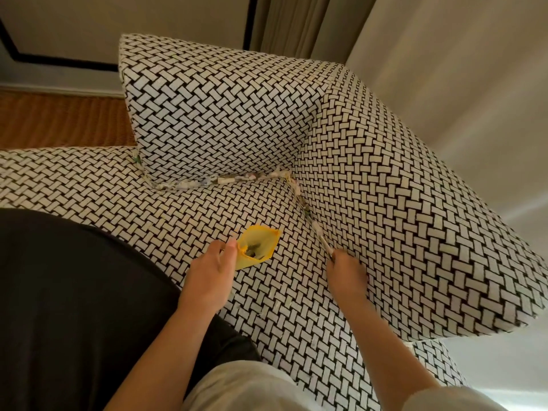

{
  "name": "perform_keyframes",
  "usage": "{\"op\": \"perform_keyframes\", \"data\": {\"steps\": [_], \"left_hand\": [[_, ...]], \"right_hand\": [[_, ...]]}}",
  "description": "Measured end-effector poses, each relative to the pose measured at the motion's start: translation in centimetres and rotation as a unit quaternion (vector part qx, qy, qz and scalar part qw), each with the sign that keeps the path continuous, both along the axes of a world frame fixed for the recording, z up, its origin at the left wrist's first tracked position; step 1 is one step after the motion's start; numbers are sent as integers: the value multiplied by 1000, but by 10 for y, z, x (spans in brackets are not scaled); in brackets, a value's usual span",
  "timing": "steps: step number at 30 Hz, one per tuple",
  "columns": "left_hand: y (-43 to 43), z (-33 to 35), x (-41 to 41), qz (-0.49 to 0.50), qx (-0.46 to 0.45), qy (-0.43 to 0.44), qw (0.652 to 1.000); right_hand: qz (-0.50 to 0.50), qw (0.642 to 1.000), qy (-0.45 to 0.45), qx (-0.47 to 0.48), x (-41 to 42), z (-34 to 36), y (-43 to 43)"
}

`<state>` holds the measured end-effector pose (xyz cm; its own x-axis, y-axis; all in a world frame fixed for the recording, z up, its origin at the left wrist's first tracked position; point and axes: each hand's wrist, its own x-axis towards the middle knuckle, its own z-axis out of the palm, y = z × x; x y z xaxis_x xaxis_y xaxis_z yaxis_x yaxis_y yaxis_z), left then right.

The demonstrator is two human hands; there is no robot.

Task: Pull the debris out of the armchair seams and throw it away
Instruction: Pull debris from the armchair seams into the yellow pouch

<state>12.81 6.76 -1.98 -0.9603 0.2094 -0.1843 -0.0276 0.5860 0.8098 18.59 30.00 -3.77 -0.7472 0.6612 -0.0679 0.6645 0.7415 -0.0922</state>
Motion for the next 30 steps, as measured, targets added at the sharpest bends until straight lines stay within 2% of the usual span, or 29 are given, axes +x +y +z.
{"op": "perform_keyframes", "data": {"steps": [4, 8, 12, 16, 19, 21, 24, 27, 30], "left_hand": [[-2, -3, -1, 6, -8, -32, 999], [-5, -8, -3, -45, -37, -9, 998], [-7, -4, 2, -47, -4, -87, 995], [-8, -3, 3, -45, -15, -85, 995], [-8, -5, 3, -56, -28, -89, 994], [-8, -6, 4, -78, -44, -96, 991], [-8, -4, 5, -108, -69, -90, 988], [-6, 1, 6, -120, -93, -51, 987], [-7, 6, 7, -120, -144, 40, 981]], "right_hand": [[-22, 999, -37, 10, -10, 1, 0], [-29, 997, -77, 11, -19, 5, -1], [-11, 994, -105, 27, -29, 11, -2], [-8, 995, -92, 42, -28, 12, -4], [10, 999, -28, 43, -23, 16, -3], [60, 996, 53, -27, -21, 26, -8], [137, 961, 139, -197, -14, 54, -34], [172, 927, 171, -287, -3, 71, -61], [196, 913, 164, -317, 6, 67, -77]]}}
